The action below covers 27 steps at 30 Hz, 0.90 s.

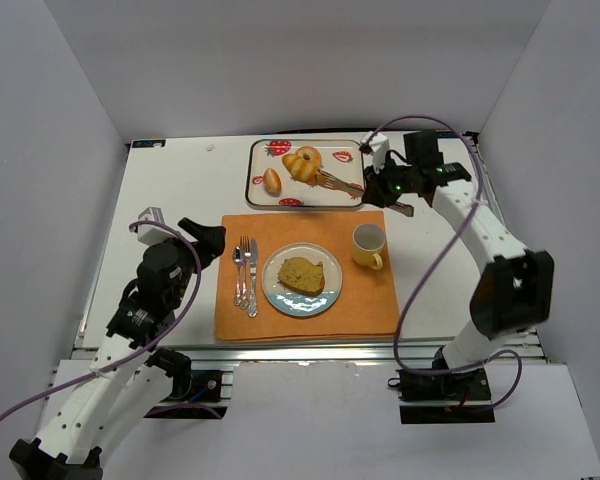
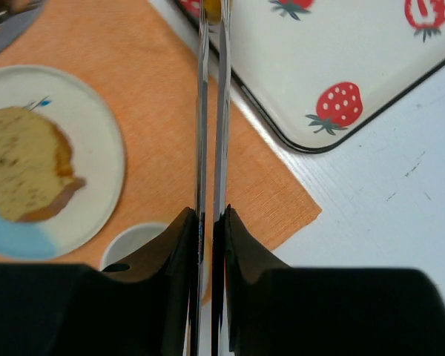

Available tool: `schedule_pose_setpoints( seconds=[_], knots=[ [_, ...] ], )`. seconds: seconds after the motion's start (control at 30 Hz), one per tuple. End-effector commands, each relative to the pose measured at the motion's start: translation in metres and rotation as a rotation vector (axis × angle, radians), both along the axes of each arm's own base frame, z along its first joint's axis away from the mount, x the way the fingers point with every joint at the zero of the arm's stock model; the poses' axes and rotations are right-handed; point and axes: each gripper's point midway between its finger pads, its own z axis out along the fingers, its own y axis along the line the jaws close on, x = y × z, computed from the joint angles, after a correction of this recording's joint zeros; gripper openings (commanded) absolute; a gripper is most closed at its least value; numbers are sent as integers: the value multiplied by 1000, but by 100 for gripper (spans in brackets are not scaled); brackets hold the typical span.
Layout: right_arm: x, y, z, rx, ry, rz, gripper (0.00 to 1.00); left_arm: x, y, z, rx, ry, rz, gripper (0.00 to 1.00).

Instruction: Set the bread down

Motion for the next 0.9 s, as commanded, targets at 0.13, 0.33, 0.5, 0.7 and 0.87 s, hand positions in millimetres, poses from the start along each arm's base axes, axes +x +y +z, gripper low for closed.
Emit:
schedule_pose_setpoints(
  seconds=[0.13,0.33,0.5,0.7,0.87],
  knots=[
    [-95,6,35,34,-141,274,0,3,-7,2,-17,-23,-28,80],
    [-170,1,8,-16,-134,369,3,1,-9,-1,-22,-24,-40,80],
    [-189,-6,-14,-51,-89,330,10,-1,-9,-3,-26,-23,-45,80],
    [-185,-11,-33,-90,-69,277,16,-4,-6,-1,-30,-28,-37,80],
    [-185,-15,-42,-119,-56,283,27,-7,-3,1,-38,-35,-26,80]
  ],
)
